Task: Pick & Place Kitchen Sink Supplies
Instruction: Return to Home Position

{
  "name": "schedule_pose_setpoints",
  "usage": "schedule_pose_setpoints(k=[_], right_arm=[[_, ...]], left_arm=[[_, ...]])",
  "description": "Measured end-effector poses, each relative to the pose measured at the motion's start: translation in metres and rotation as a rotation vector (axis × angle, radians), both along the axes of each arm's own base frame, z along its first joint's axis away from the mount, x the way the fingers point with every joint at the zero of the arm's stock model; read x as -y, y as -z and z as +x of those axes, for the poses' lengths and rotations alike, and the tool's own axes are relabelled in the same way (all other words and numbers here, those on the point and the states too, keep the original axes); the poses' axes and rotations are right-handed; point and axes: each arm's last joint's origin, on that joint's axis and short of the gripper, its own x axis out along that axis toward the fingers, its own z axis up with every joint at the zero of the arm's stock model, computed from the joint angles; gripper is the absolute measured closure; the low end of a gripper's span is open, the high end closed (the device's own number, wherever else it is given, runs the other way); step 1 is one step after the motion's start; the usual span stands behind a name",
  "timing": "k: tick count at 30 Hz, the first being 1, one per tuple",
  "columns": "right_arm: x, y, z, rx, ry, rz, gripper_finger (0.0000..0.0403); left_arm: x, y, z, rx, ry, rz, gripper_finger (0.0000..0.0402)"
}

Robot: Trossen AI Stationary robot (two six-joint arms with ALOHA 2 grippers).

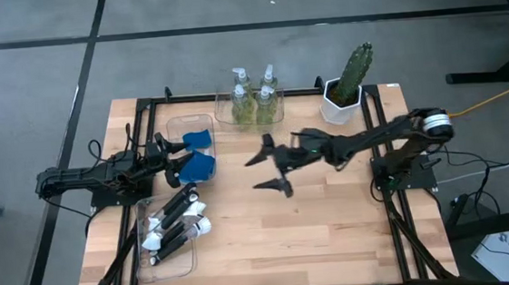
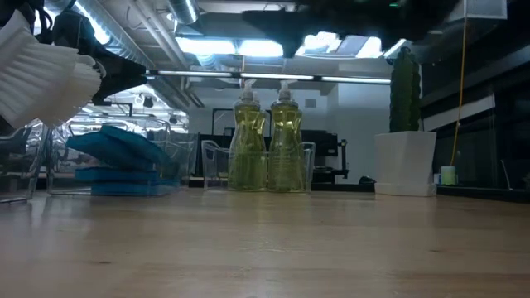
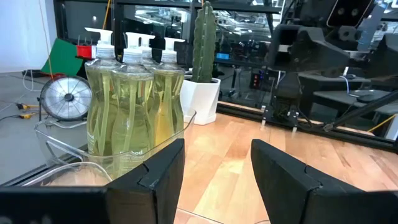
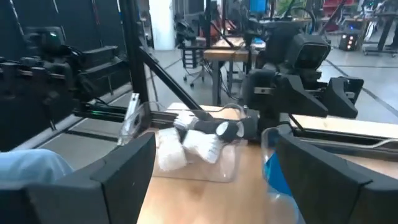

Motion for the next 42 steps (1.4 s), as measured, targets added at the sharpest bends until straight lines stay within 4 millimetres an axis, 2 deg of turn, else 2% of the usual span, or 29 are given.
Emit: schedule_pose_setpoints(k=[7,12,18,24,31,35,42], right_arm=[[-0.012,0.008,-0.053,0.101,0.026,0.0,0.0075],[-0.013,0.015,-0.086,0.111,-0.035,0.012,0.0075],[-0.011,0.024,-0.121,0.101,-0.002,0.093,0.0075],[-0.011,0.037,-0.152,0.121,0.109,0.106,0.0075],[-0.012,0.056,-0.184,0.156,0.095,0.04,0.0075],[-0.01,0.069,-0.199,0.168,0.098,0.02,0.0075],[-0.009,0.079,-0.217,0.21,0.099,-0.001,0.0075]], left_arm=[[0.0,0.0,0.0,0.001,0.0,0.0,0.0221],[0.0,0.0,0.0,0.001,0.0,0.0,0.0221],[0.0,0.0,0.0,0.001,0.0,0.0,0.0221],[0.0,0.0,0.0,0.001,0.0,0.0,0.0221],[0.0,0.0,0.0,0.001,0.0,0.0,0.0221],[0.0,0.0,0.0,0.0,0.0,0.0,0.0221],[0.0,0.0,0.0,0.001,0.0,0.0,0.0222]])
